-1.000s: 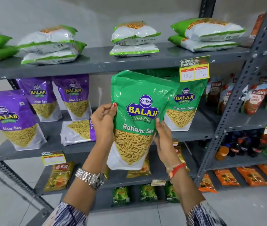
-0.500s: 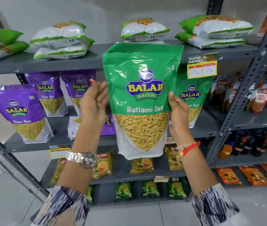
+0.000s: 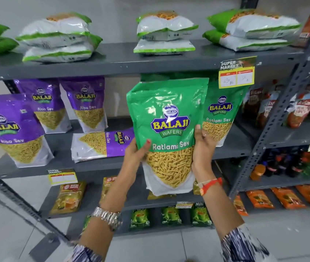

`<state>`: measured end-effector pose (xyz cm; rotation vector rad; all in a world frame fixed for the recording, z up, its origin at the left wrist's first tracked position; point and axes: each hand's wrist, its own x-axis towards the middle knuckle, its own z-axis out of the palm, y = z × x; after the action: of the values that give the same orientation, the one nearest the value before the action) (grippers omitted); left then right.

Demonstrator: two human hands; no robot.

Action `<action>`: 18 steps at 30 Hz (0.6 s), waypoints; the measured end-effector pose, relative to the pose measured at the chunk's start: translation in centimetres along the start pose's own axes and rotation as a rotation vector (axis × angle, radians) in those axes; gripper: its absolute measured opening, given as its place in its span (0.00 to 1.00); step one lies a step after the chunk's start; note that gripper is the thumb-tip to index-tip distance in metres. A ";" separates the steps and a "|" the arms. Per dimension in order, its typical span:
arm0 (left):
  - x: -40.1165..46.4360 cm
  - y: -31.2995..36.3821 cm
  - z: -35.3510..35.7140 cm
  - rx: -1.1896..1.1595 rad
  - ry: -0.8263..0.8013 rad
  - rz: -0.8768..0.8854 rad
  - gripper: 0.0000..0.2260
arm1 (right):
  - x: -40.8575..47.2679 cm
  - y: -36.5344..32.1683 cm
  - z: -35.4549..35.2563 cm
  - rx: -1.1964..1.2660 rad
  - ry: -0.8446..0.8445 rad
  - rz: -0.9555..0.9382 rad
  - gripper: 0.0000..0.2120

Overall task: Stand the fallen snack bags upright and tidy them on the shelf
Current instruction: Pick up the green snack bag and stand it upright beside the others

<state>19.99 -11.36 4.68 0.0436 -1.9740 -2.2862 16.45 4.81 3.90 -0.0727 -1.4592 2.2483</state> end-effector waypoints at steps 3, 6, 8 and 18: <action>2.0 -1.7 0.6 0.156 -0.104 -0.050 0.19 | 1.5 2.3 -0.4 -0.073 0.018 0.012 0.11; 5.1 -3.1 1.1 0.202 -0.092 -0.090 0.22 | 3.7 3.9 -0.3 -0.151 0.025 0.044 0.12; 7.5 -4.0 1.7 0.192 -0.056 -0.102 0.22 | 5.8 4.8 0.1 -0.188 0.016 0.064 0.11; 18.4 -5.9 1.8 0.204 0.049 -0.031 0.26 | 14.1 7.4 3.5 -0.182 -0.084 0.197 0.18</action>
<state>1.09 -10.83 0.19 0.1478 -2.1872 -2.0715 0.32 5.01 1.71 -0.1898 -1.7688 2.2888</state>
